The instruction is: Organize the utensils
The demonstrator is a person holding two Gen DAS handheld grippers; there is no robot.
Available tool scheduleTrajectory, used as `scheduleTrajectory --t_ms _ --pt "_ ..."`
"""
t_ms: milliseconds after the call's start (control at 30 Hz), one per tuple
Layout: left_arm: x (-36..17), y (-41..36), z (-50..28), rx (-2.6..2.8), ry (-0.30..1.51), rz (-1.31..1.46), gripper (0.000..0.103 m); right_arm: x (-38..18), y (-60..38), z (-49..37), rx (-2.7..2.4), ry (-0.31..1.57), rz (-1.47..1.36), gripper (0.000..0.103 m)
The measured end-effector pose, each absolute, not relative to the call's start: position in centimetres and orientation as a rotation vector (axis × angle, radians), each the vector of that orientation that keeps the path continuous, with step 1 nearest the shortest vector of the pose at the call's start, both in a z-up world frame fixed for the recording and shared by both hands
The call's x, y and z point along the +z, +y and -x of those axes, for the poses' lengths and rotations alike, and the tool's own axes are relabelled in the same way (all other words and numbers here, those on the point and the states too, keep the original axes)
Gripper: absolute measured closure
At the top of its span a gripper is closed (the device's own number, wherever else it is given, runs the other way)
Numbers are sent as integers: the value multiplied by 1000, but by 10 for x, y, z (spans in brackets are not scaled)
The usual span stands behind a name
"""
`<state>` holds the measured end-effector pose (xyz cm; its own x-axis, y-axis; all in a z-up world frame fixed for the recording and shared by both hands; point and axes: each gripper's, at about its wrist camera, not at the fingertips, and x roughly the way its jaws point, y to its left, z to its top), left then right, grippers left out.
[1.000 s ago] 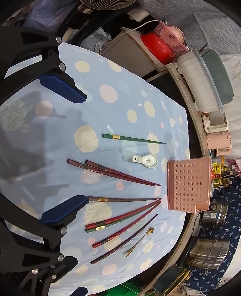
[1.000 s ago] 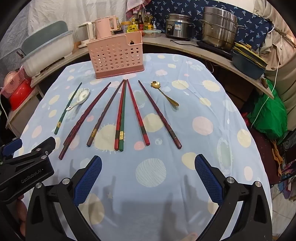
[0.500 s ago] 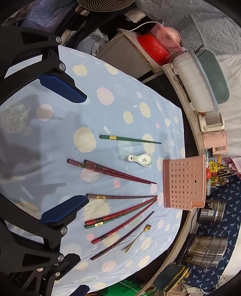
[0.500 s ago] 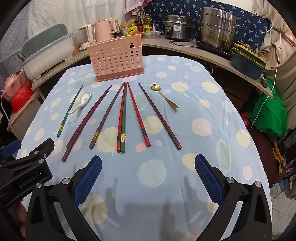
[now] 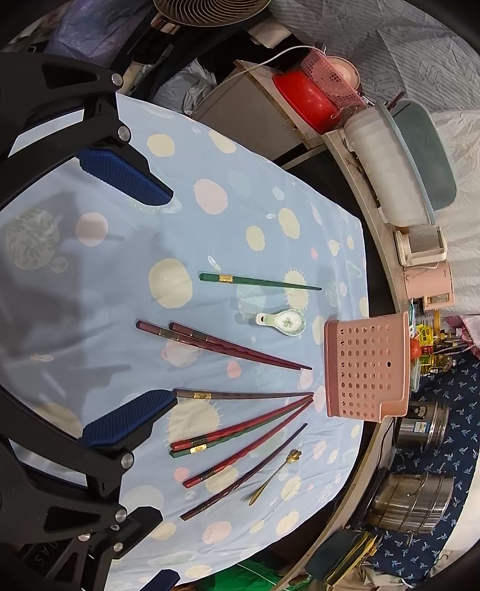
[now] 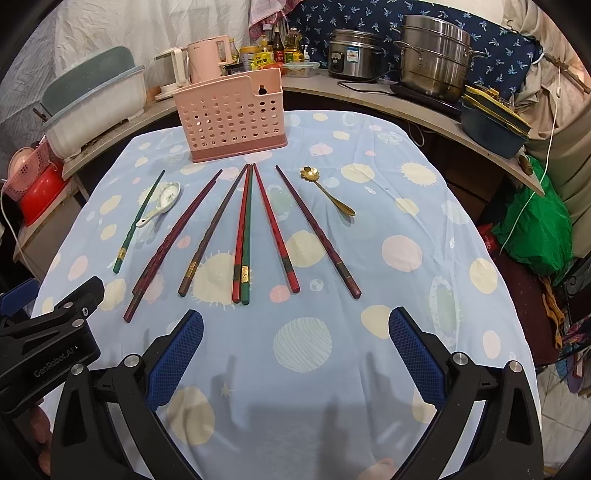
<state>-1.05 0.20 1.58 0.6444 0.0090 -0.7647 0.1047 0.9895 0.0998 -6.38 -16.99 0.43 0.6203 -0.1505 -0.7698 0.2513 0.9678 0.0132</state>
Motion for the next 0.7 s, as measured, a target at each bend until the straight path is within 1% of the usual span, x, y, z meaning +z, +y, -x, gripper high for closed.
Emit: scheduleTrajectory --t_ms 300,700 --pt "16 3 12 -58 872 -138 8 10 -169 69 -242 865 -113 6" --pt "12 5 8 -53 880 -134 8 1 -168 63 -216 888 -131 6"
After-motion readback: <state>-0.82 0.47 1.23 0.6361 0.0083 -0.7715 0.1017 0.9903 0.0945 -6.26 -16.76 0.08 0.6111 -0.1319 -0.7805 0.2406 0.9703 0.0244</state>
